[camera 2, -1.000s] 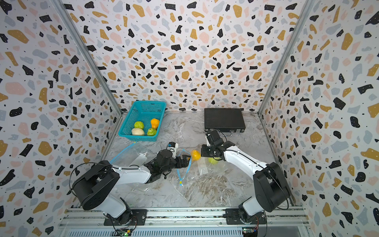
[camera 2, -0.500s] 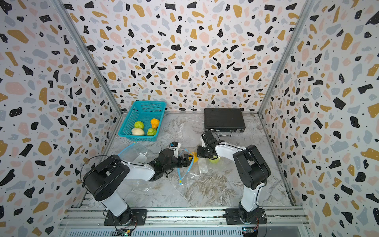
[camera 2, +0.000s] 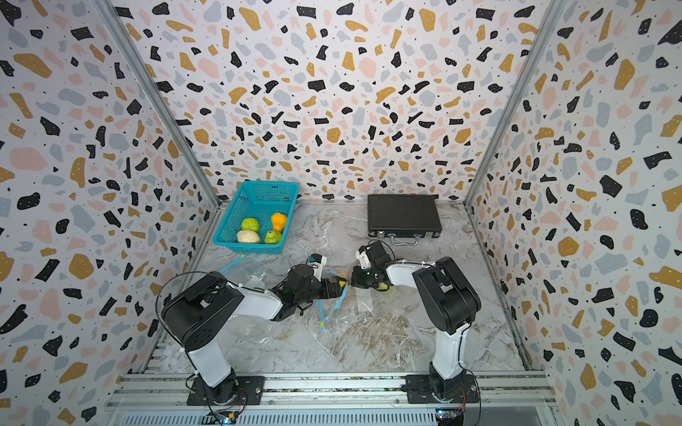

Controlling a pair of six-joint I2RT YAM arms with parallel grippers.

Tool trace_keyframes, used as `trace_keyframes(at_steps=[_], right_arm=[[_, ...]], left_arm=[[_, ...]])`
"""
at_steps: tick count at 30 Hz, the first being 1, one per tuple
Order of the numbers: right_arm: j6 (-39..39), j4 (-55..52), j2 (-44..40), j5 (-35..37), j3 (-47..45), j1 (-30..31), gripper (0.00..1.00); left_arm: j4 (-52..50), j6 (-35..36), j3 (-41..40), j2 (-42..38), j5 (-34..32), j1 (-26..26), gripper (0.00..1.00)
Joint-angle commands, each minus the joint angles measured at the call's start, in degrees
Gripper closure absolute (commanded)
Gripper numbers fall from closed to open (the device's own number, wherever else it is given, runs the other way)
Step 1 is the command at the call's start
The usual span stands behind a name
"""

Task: Open the zip-top bag and take out the pear
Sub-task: Pick up the pear from the zipper food storage bag, then place the pear in the basket.

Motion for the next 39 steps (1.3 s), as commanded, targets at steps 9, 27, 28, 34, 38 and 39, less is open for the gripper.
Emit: trace_keyframes(at_steps=[9,27,28,34,38,39], right_arm=[[0.4,-5.01,-1.89,2.93,0.02,-0.36,1.0],[6.07,0.44,-15.34,-2.75,-1.31,-2.96,0.94],[5.36,-1.86,-16.46,-2.71,-0.26,-3.05,0.89],[0.35,-14.52,-23.82,-1.74,1.71,-8.49,0.59],[-3.83,-20.55,-27.99,0.6,-1.01,-14.43,0.49],[-5.33,-22.19,-28.88,1.97,-1.51,-15.74,0.47]], left_arm=[[-3.77,1.69,-3.47,-6.53,7.23,2.32,0.38],[-53.35,11.74,7.46,-39.85,16.75,29.08,0.4],[-53.52,12.21,9.54,-37.93,18.0,30.84,0.4],[-53.55,15.17,26.67,-19.29,22.6,43.31,0.42],[-53.61,14.14,38.4,-6.26,21.94,48.11,0.41],[-54.42,14.51,41.3,-3.0,21.89,48.57,0.41]])
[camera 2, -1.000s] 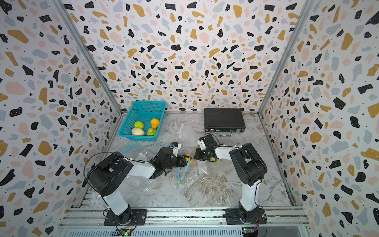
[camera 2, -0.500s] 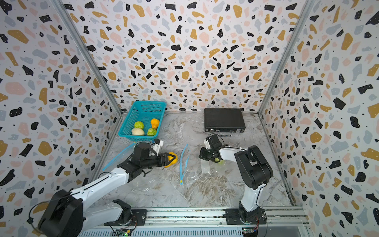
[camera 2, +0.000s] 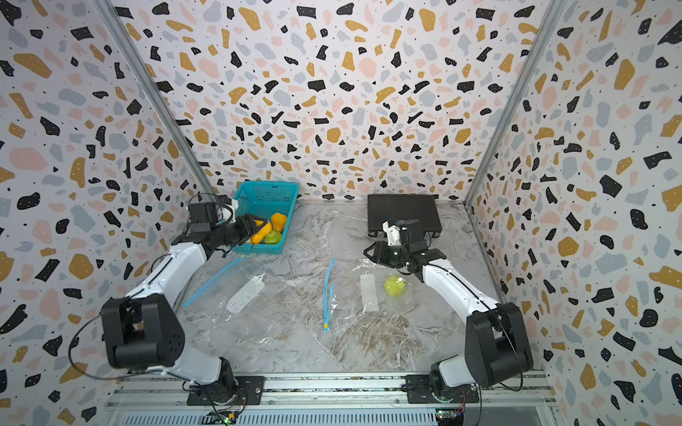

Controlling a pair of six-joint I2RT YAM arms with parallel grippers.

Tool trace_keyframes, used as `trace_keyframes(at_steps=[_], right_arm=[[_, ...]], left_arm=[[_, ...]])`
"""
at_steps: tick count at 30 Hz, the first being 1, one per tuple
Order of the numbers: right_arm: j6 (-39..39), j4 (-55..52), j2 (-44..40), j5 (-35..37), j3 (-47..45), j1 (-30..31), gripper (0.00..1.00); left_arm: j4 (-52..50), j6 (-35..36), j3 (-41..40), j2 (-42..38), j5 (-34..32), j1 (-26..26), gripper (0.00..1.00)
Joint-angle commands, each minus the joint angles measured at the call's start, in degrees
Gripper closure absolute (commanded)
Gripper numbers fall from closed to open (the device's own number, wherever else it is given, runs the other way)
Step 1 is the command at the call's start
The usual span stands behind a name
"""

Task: Open the zip-top bag and take out the pear
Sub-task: Place the pear in the basket.

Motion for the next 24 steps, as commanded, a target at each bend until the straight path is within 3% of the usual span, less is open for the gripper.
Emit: trace_keyframes(at_steps=[1,3,8,13,18,24], right_arm=[[-6.77,-11.17,-3.14,5.55,-2.15,-3.78,0.43],[-9.5,-14.74,-4.74,9.28,-2.8,-6.48,0.39],[-10.76,-14.07,-7.99,6.32,-7.71,-13.94,0.34],[-9.17,-12.17,-7.92,5.53,-10.84,-14.98,0.34],[-6.88,-9.07,-5.78,7.4,-14.12,-16.54,0.36],[-7.51,-6.37,-3.43,5.65,-15.51,-17.19,0.37]], left_arm=[[-2.13,1.62,8.54,8.61,0.86,1.63,0.41],[-3.07,2.03,13.77,14.08,-0.46,2.41,0.29],[-1.99,1.66,23.08,23.01,2.16,3.19,0.0],[-3.92,0.87,24.53,20.64,2.36,3.11,0.01],[4.71,-5.43,6.26,1.81,3.15,1.74,0.01],[11.0,-8.49,-20.13,-15.88,3.04,-6.61,0.01]])
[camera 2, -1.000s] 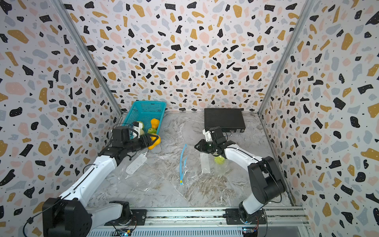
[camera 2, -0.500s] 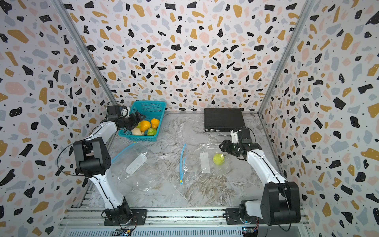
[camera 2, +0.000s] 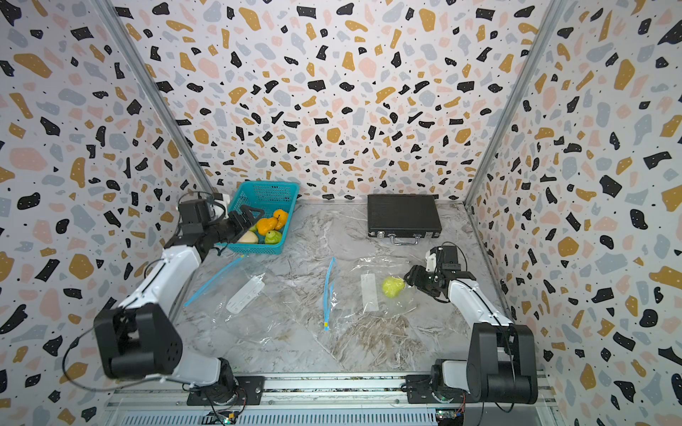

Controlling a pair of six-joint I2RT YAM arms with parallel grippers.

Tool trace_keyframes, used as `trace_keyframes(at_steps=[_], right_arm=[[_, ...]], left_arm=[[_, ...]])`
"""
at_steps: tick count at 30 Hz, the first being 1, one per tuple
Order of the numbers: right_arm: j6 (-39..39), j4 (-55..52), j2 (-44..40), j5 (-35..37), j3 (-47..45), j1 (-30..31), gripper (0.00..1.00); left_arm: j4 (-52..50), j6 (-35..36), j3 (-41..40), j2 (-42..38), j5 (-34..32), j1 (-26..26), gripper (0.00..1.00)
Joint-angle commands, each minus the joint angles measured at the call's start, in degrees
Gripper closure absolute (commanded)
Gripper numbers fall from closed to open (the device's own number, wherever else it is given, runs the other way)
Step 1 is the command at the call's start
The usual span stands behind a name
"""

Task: Open the zip-top bag and take out the pear
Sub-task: Place the pear in the basket, then adjust the zipper food storage bag at the center of the board.

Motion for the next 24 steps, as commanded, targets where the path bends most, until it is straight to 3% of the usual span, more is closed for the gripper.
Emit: trace_keyframes(at_steps=[1,4,6,8,11,16,24], right_arm=[[-0.48,0.57,0.41,-1.59,-0.95,-0.03,0.37],[0.93,4.23,-2.9,-6.06,-3.74,-0.06,0.4],[-0.08,1.8,-3.27,-6.7,-3.02,-0.05,0.53],[-0.91,-0.49,-3.65,-7.2,-2.85,-0.06,0.77],[-0.15,-0.99,-6.2,-9.76,-3.24,-0.01,1.0],[-0.77,-9.4,-11.91,-11.97,2.41,1.55,1.0],[-0.42,-17.1,-17.03,-14.35,8.41,3.58,1.0]], left_arm=[[6.95,-4.42,-14.21,-4.16,1.03,-4.52,0.01],[12.11,-7.42,-23.1,-8.59,0.65,-8.27,0.01],[14.03,-8.65,-25.79,-10.41,-0.37,-11.24,0.01],[15.57,-8.93,-26.66,-10.67,-0.97,-14.6,0.01],[21.72,-12.1,-30.08,-7.93,-1.11,-16.03,0.01],[31.64,-15.73,-34.26,-1.03,-0.42,-16.33,0.01],[36.96,-17.24,-34.85,5.42,-0.12,-18.55,0.01]])
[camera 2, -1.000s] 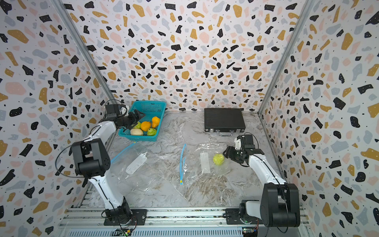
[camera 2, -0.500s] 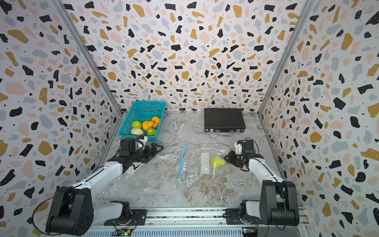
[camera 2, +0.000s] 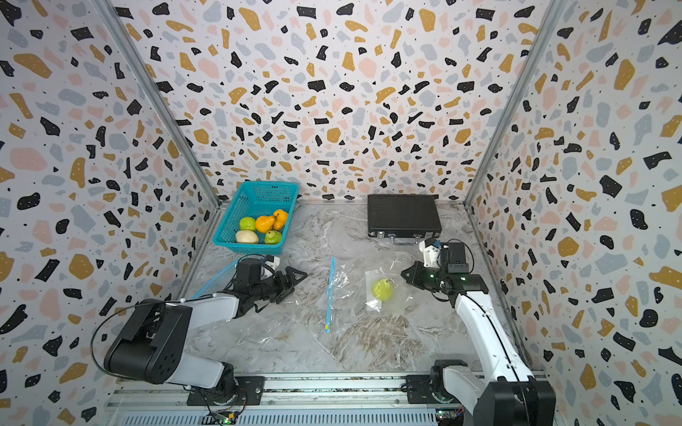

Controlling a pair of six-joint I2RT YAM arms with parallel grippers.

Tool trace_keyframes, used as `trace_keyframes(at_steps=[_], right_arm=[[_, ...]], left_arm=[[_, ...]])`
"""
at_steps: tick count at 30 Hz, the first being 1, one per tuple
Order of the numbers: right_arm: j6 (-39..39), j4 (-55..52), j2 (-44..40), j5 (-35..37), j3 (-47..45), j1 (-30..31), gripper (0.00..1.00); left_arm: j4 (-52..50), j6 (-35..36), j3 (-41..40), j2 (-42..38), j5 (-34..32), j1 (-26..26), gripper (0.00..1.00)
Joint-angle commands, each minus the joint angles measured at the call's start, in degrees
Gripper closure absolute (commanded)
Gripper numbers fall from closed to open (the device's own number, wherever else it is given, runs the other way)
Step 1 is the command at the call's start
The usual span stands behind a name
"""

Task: Open the zip-top bag and take out the pear
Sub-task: Adjust the zipper food storage bag at the center of the board.

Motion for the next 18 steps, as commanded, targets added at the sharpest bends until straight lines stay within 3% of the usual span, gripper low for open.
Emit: trace_keyframes(at_steps=[1,11,18], right_arm=[[0.31,-4.41,-1.02,-3.13,1.48,0.46,1.0],[0.53,-3.55,2.56,-6.51,2.38,1.09,1.0],[3.76,-1.36,-0.39,-11.5,3.82,1.26,1.0]], left_arm=[[6.74,-1.07,-0.57,0.5,0.51,-1.31,0.01],[6.88,-0.05,-1.73,1.14,1.66,-3.3,0.01],[7.04,3.87,-2.16,1.23,4.51,-5.0,0.01]])
